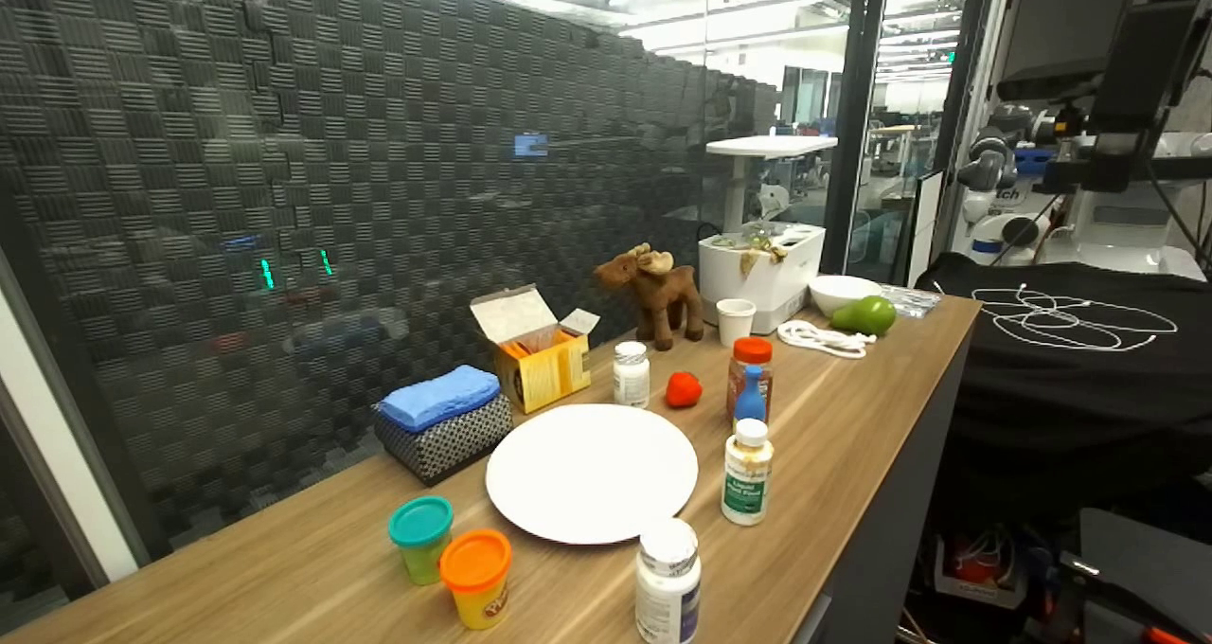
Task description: Put the bottles and red plushy on the table onto the plate
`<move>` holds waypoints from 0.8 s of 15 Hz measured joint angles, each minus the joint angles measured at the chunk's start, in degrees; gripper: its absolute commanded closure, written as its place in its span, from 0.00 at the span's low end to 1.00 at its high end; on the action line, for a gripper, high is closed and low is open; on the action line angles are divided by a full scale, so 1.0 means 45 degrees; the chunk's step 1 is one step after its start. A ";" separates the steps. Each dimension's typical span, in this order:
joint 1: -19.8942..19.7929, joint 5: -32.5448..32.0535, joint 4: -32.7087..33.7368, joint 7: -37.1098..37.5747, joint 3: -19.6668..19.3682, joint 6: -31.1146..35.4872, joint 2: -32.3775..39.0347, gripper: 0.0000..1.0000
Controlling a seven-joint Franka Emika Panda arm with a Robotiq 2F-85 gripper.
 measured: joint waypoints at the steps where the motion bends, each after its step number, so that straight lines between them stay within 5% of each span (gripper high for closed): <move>1: 0.0094 0.0095 0.0036 -0.0008 -0.0027 0.0202 0.0222 0.00; 5: 0.0736 0.0590 0.0606 0.0004 0.0031 0.1427 0.2129 0.00; 12: 0.1359 0.0643 0.3462 -0.0191 0.0323 0.2664 0.7691 0.00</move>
